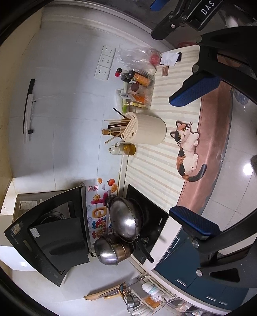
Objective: Organize utensils
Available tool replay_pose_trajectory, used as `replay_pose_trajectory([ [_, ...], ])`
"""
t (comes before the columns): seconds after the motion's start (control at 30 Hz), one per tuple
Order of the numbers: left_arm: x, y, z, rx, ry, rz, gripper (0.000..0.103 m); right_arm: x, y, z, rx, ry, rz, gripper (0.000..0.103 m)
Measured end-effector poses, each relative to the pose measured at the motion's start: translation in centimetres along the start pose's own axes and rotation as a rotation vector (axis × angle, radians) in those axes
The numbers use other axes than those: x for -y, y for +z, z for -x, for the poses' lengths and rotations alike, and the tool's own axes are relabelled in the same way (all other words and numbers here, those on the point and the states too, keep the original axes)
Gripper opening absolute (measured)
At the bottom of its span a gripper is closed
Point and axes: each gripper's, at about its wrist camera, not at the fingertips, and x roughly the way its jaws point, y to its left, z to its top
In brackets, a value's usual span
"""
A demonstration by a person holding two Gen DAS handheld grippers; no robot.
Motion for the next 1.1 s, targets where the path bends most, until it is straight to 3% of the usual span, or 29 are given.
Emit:
replay_pose_trajectory([
  [1.1,0.0,-0.6,0.6,0.015,0.05,-0.003,0.103,0.2,-1.2,0.1,-0.029,-0.003,0.019,0.103],
])
